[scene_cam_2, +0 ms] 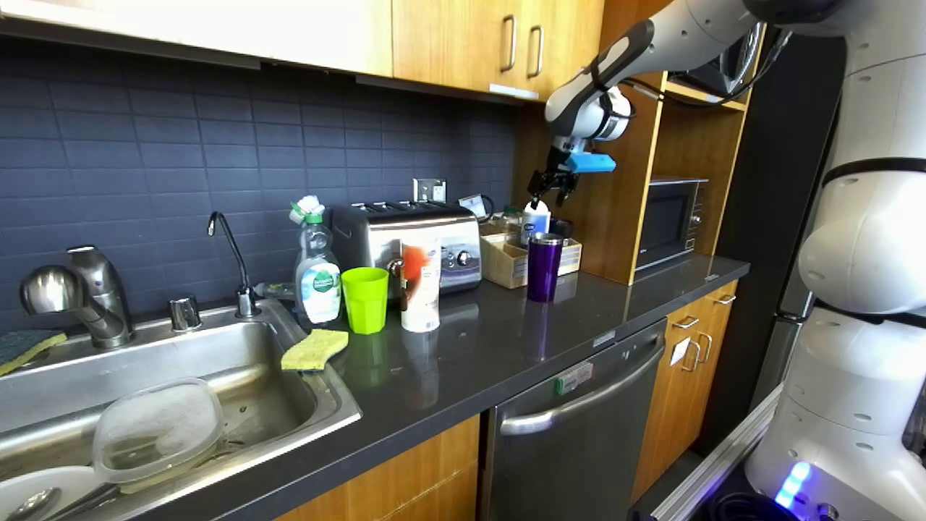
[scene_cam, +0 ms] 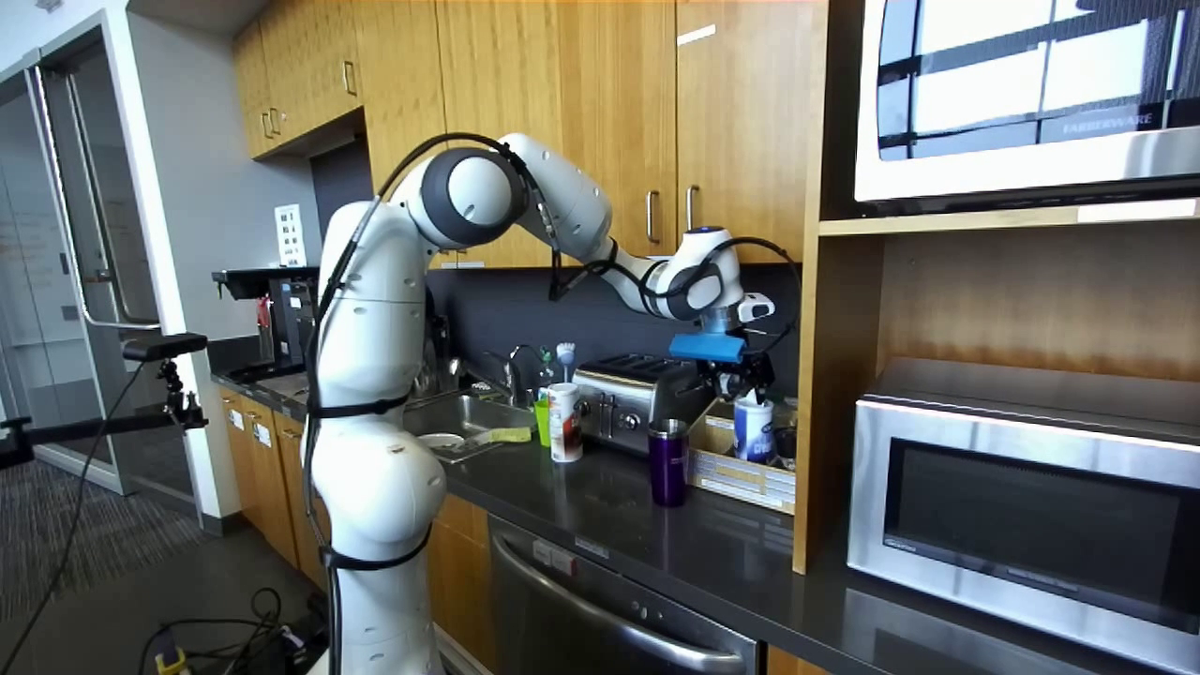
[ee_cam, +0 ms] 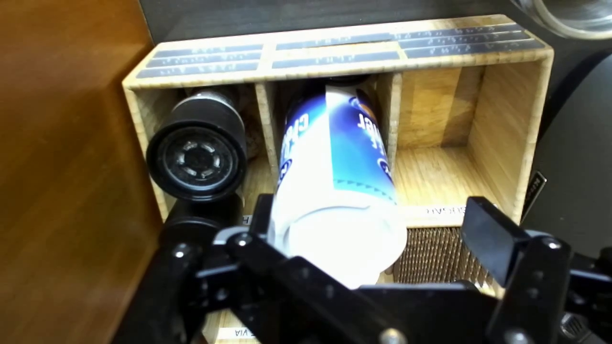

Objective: Remove the white bottle from the box

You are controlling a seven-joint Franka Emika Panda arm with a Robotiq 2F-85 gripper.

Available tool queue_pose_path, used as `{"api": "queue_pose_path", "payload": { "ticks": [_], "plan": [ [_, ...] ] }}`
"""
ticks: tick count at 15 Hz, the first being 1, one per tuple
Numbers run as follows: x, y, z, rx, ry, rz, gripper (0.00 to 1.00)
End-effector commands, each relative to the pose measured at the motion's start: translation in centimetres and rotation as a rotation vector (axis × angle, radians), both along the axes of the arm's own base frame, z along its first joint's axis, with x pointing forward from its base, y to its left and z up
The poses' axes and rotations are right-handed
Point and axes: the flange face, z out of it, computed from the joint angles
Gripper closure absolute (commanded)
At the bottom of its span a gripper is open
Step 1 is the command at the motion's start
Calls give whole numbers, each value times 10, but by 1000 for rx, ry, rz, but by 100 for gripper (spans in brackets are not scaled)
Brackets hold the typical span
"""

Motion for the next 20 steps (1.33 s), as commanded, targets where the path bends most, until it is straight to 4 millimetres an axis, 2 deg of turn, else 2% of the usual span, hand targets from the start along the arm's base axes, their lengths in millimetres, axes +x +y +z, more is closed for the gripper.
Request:
{"api": "queue_pose_path", "payload": {
  "ticks": [1,8,20],
  "plan": [
    [4,-1,-3,-13,-6,12,0],
    [7,-5,-7,-33,-29,32,0],
    [20,-6,-26,-47,-28,87,0]
  ]
}}
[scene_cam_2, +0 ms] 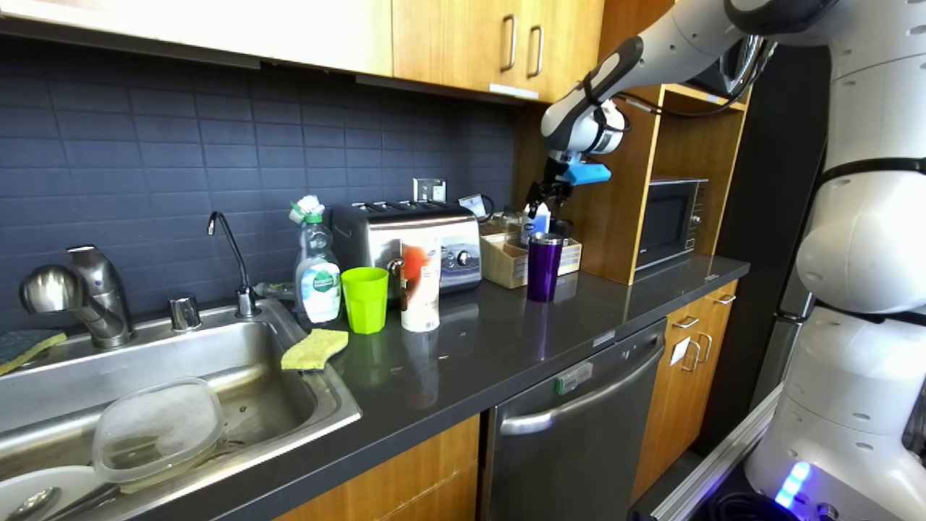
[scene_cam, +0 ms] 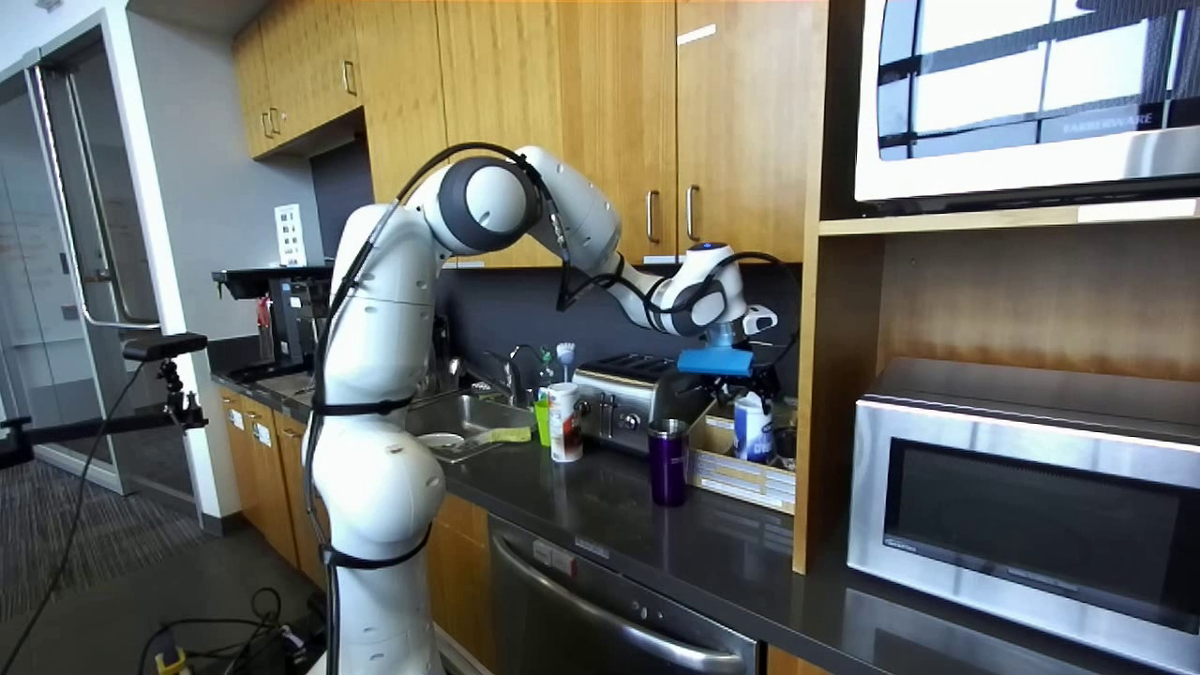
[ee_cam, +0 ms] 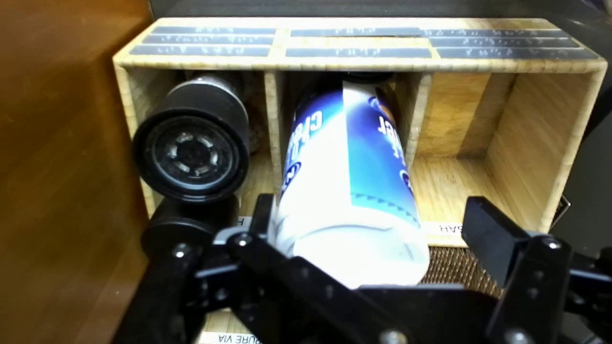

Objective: Remove the white bottle from the box

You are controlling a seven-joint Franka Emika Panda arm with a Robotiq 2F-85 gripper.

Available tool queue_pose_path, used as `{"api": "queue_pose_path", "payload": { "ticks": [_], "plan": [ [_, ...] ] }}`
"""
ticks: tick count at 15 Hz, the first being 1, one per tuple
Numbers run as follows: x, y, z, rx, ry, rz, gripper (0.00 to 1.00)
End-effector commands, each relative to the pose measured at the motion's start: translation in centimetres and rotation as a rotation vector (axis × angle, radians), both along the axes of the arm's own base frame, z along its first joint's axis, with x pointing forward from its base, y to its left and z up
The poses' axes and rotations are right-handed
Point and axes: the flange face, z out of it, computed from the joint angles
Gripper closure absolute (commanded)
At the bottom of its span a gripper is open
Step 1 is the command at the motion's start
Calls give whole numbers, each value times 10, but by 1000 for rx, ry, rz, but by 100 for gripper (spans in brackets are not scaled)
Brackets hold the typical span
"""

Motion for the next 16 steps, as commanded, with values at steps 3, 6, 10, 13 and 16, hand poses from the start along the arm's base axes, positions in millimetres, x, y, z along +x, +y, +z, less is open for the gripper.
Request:
{"api": "queue_pose_path", "payload": {
  "ticks": [3,6,10,13,16],
  "plan": [
    [15,-4,-3,-10,-27,12,0],
    [23,-7,-4,-18,-42,10,0],
    [32,-11,-4,-25,-52,9,0],
    [35,-13,-7,-24,-46,5,27],
    [36,-14,-7,-22,-47,5,38]
  ]
}}
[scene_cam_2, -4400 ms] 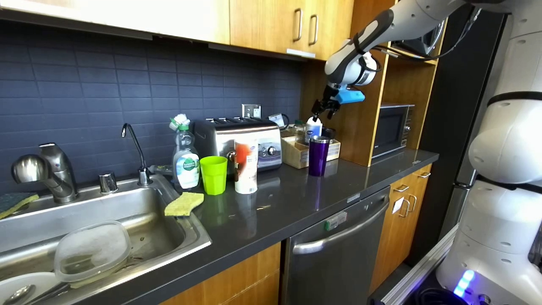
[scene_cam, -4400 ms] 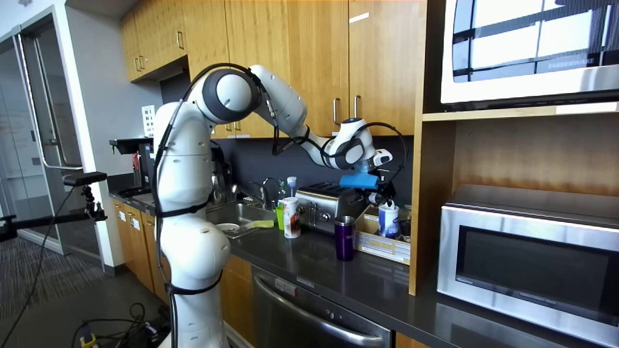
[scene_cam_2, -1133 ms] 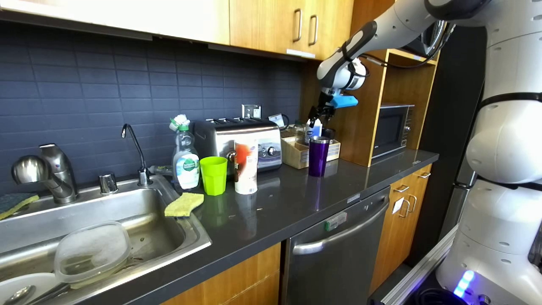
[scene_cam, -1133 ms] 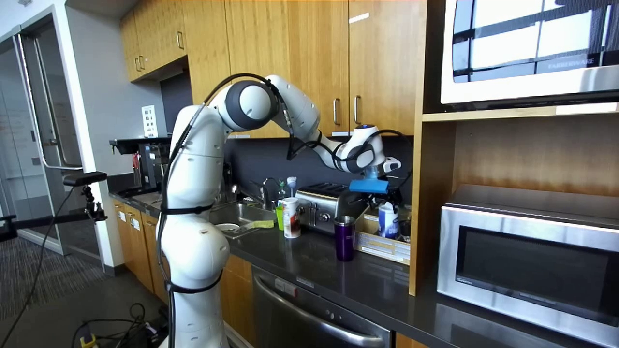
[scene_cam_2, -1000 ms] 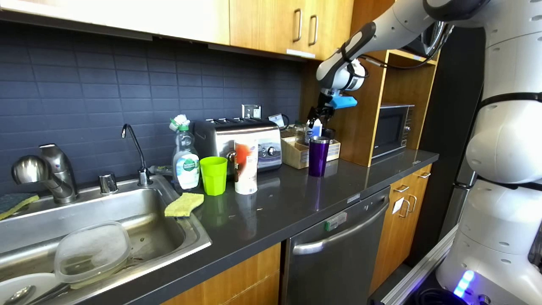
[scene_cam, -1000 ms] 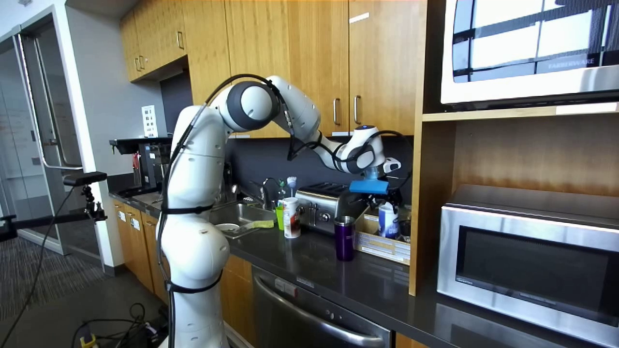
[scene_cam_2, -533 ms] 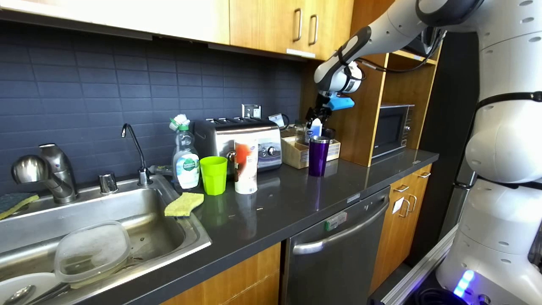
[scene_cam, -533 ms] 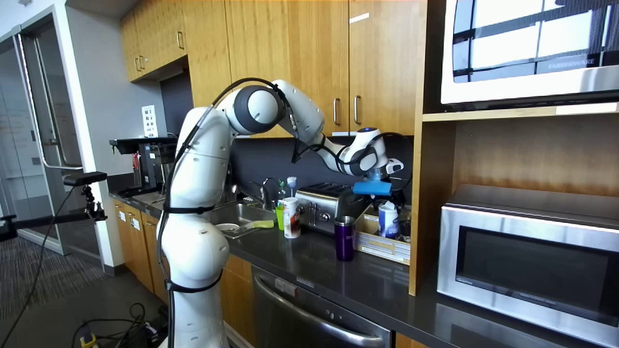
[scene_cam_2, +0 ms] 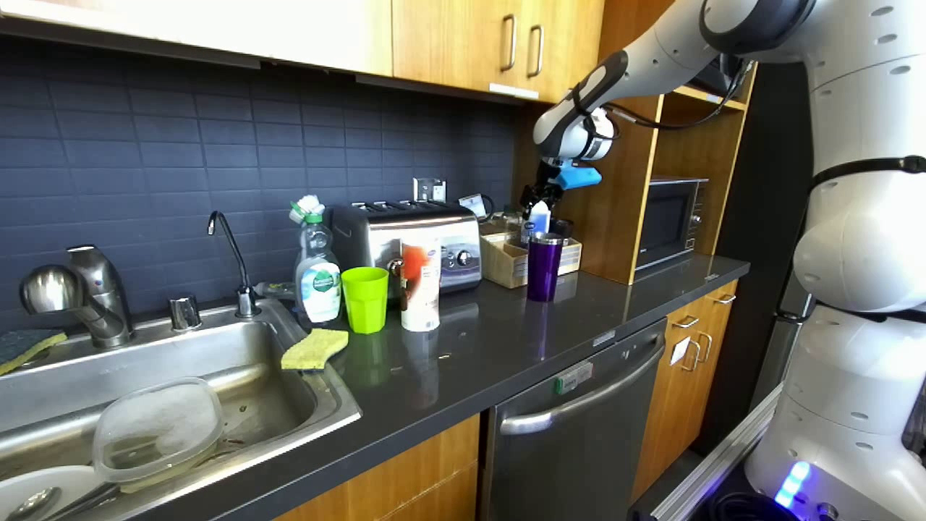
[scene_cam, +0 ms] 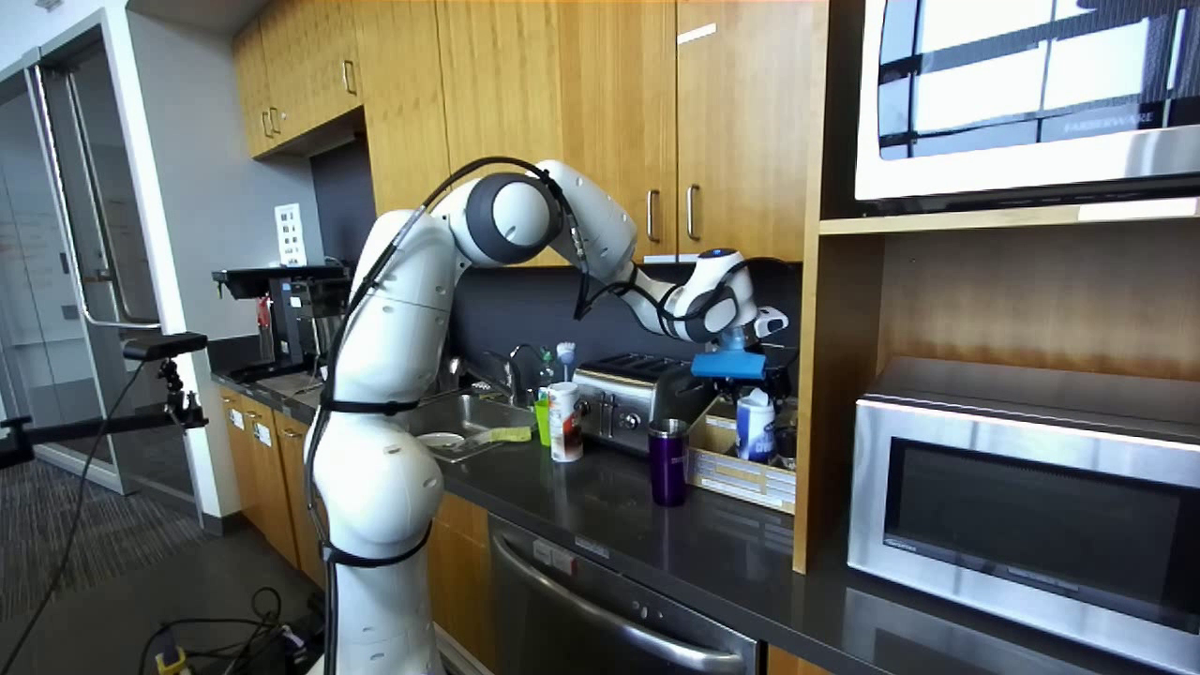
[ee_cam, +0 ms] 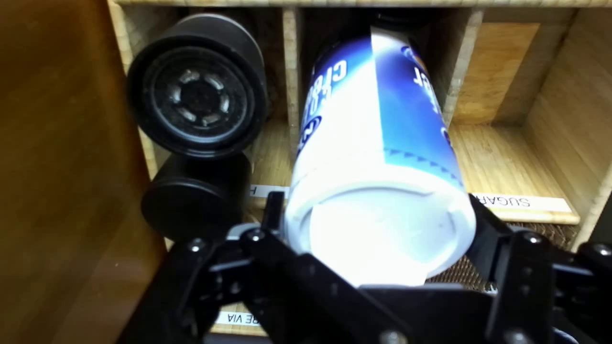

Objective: Remove the white bottle from the box

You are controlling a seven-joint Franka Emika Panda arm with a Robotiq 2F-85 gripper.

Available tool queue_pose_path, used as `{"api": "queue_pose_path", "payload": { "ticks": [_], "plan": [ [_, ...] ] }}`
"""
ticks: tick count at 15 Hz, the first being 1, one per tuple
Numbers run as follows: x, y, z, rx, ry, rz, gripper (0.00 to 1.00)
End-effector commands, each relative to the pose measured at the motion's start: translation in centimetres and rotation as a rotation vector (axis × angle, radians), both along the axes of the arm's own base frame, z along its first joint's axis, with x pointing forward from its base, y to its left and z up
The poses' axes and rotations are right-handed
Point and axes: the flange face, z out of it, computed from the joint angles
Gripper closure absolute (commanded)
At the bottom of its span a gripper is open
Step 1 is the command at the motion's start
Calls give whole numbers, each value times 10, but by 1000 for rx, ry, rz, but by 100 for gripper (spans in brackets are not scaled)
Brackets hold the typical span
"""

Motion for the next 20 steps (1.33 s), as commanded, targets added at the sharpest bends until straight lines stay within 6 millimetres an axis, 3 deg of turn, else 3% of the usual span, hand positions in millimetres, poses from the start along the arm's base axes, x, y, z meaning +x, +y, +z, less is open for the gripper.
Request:
{"api": "queue_pose_path", "payload": {
  "ticks": [1,13,20],
  "plan": [
    [5,-5,2,-2,-5,6,38],
    [2,3,21,-3,-13,14,38],
    [0,5,41,-28,-39,19,38]
  ]
}}
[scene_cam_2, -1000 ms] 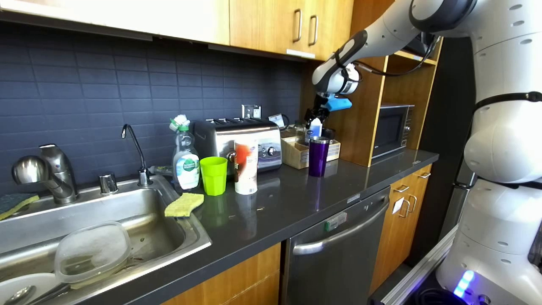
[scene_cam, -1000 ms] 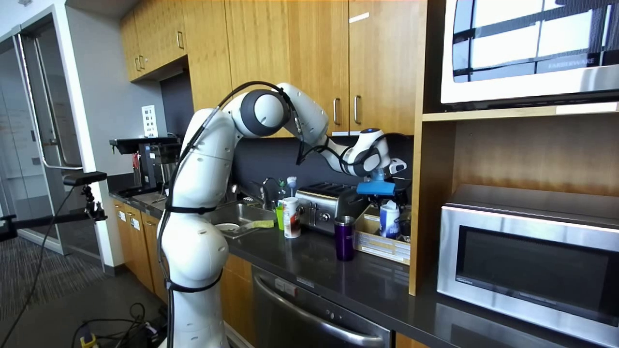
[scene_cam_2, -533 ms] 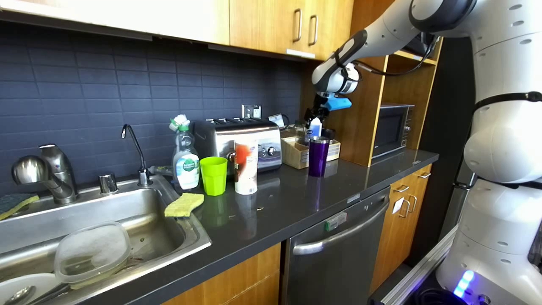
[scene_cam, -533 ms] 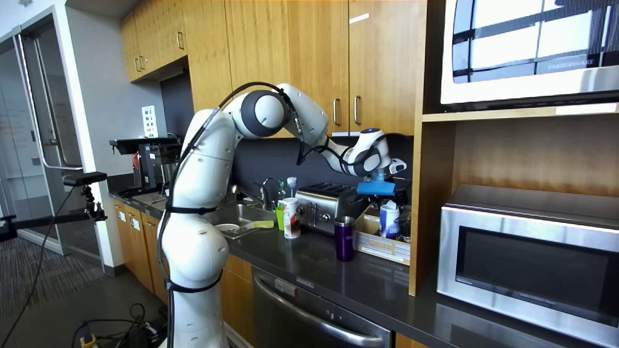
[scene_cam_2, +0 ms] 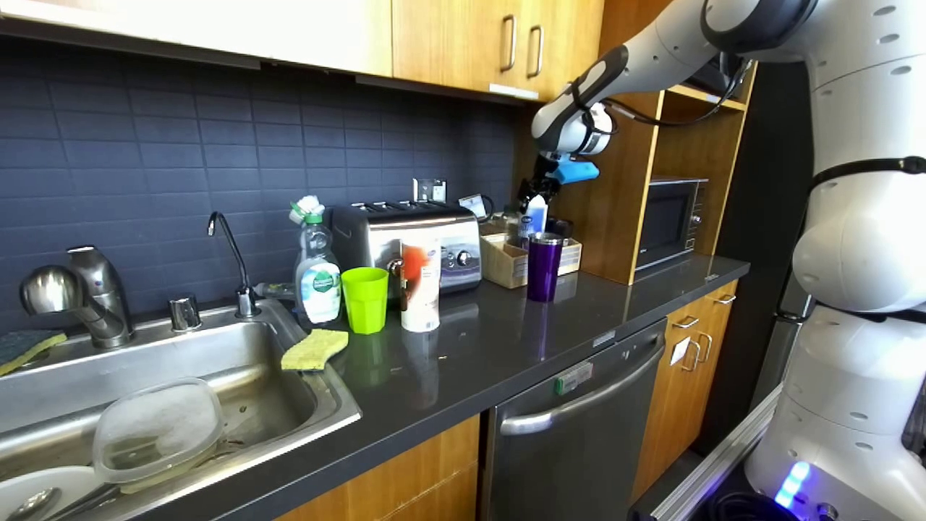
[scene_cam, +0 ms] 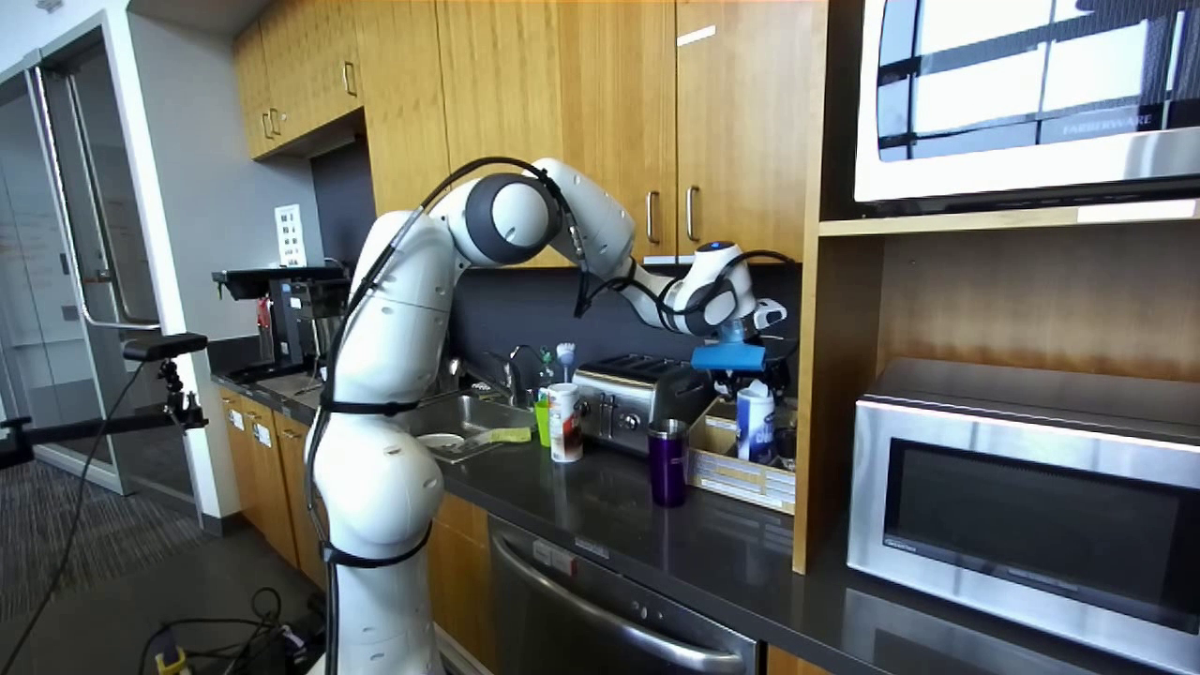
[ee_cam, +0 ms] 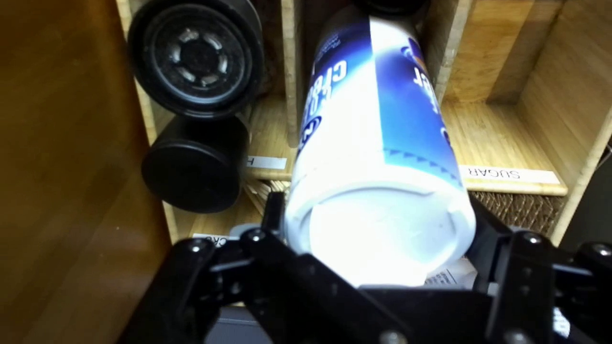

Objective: Remove the white bottle from the box

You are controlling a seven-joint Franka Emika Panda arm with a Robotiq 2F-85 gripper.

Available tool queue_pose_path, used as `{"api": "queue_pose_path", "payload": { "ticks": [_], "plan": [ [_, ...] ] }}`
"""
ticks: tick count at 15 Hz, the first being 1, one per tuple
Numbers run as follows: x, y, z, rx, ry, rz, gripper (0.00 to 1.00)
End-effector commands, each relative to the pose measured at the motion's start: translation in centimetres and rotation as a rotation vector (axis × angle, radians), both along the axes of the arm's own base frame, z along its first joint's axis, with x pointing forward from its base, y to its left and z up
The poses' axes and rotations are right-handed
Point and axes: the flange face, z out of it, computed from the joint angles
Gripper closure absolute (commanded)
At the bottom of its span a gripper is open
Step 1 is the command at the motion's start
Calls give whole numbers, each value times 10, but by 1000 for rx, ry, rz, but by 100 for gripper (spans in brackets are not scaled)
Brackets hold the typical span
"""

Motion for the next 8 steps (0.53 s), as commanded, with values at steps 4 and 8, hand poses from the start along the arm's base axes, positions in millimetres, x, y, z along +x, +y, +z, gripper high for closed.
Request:
{"api": "queue_pose_path", "payload": {
  "ticks": [4,8],
  "plan": [
    [-11,-3,38,-38,-17,5,38],
    [-15,-1,51,-38,-21,9,38]
  ]
}}
